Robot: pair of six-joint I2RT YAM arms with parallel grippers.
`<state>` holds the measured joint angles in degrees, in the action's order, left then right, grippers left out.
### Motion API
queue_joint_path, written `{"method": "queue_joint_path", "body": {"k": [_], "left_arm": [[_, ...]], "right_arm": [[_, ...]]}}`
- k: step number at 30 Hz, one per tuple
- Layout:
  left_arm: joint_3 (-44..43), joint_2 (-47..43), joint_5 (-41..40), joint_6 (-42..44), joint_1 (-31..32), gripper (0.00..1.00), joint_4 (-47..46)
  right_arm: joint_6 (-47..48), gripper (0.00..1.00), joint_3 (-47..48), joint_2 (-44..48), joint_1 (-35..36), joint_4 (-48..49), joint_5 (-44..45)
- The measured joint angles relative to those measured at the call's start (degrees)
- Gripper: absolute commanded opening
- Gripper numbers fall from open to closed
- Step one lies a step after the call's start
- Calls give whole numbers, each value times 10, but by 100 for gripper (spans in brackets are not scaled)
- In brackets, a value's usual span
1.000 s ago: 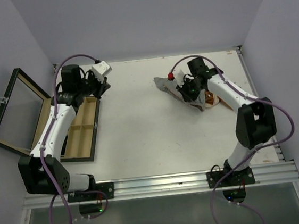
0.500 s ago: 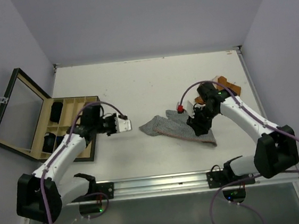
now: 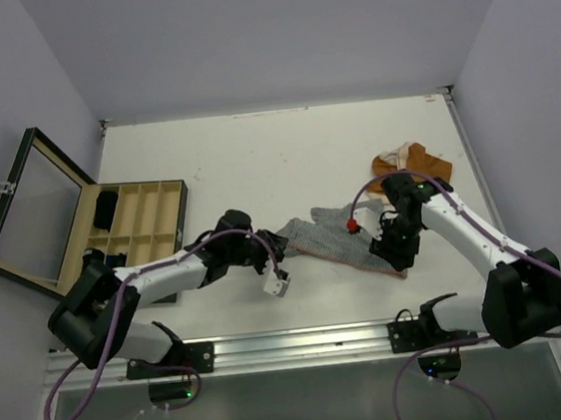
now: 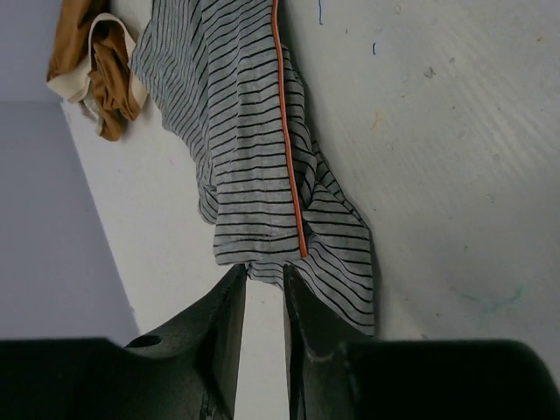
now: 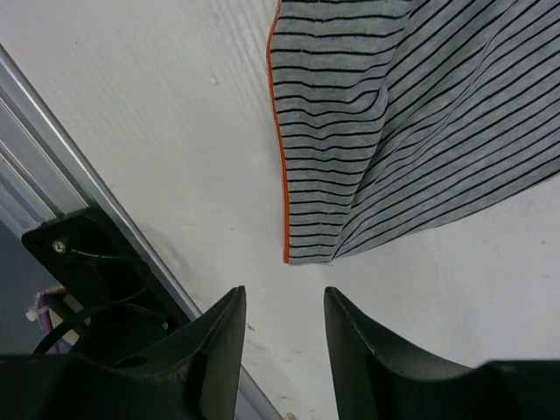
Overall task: Roll the underwear
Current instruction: Move the underwear to the center of the board
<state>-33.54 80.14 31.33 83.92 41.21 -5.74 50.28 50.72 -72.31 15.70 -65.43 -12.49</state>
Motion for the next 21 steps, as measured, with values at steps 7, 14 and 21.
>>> {"method": "queue_joint_path", "body": {"k": [7, 14, 21], "left_arm": [[16, 84, -15, 148, 5, 38, -133], [16, 102, -14, 244, 4, 41, -160], [46, 100, -11, 283, -21, 46, -157]], "right_arm": [[0, 47, -14, -34, -12, 4, 32], [18, 52, -14, -61, -69, 3, 40], [41, 61, -13, -76, -111, -3, 40]]}}
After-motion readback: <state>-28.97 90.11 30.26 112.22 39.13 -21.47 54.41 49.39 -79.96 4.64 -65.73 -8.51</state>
